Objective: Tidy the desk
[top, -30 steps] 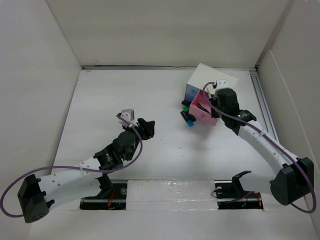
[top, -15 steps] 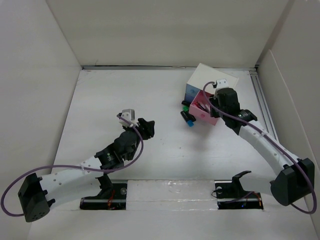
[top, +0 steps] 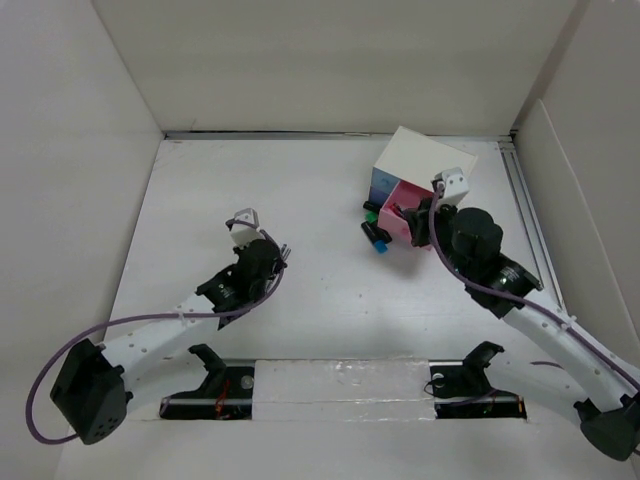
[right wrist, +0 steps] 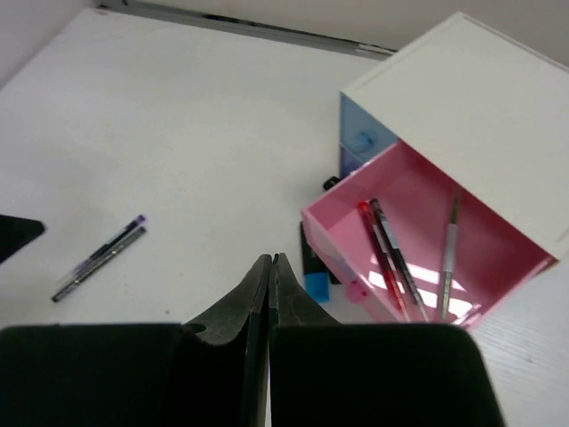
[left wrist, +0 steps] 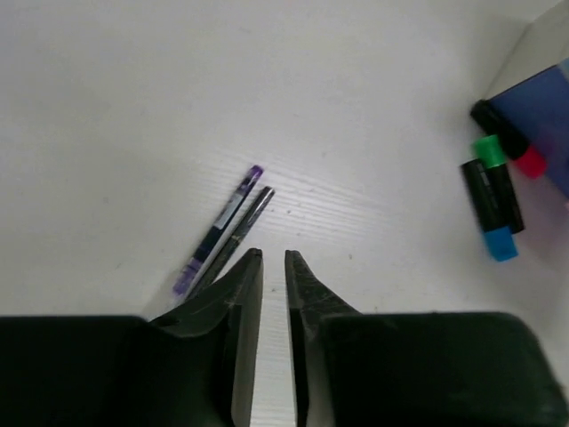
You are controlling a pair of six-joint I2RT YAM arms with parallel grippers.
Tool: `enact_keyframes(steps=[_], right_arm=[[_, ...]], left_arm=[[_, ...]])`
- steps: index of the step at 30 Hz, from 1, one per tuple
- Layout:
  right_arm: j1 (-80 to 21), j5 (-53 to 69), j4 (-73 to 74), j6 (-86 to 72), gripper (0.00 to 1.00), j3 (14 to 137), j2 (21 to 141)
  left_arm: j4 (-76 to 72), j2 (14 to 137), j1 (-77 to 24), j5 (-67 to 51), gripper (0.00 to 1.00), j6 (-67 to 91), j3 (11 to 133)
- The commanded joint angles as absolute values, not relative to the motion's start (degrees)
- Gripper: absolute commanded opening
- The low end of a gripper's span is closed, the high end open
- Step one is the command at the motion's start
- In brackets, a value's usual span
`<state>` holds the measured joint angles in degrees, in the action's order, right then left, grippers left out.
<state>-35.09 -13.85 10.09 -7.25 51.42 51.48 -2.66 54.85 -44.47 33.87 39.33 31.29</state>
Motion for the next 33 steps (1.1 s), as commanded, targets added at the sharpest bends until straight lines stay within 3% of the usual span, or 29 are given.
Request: enact_keyframes(steps=[1, 4, 8, 12, 15, 33], right_arm=[[-39.19, -10.82, 0.90, -8.26, 0.05, 46.34, 52.02], [-40.69, -8.53, -2.80, -8.35, 0.12, 43.96, 53.69], [-41.22, -6.07, -5.97, -8.44, 0.22, 41.49, 56.07], [-41.22, -3.35, -9.48, -9.40, 0.29, 39.12, 56.78], [-41.22, -2.03, -10.63, -9.58, 0.30, 38.41, 57.04], [-41.22, -0.97, -10.28, -9.32, 0.30, 39.20, 59.76]], left_arm=[[4.37, 58.60, -40.79, 26.37, 0.13, 44.11, 31.90], [7.89, 62.73, -40.78, 25.76, 0.15, 45.96, 32.78], [10.10, 67.04, -42.36, 24.96, 0.08, 46.76, 34.27], [13.97, 71.62, -43.77, 26.63, 0.16, 47.11, 37.52], [15.03, 74.09, -43.77, 27.94, 0.28, 47.29, 38.76], [10.81, 82.18, -41.04, 30.59, 0.28, 42.45, 42.28]])
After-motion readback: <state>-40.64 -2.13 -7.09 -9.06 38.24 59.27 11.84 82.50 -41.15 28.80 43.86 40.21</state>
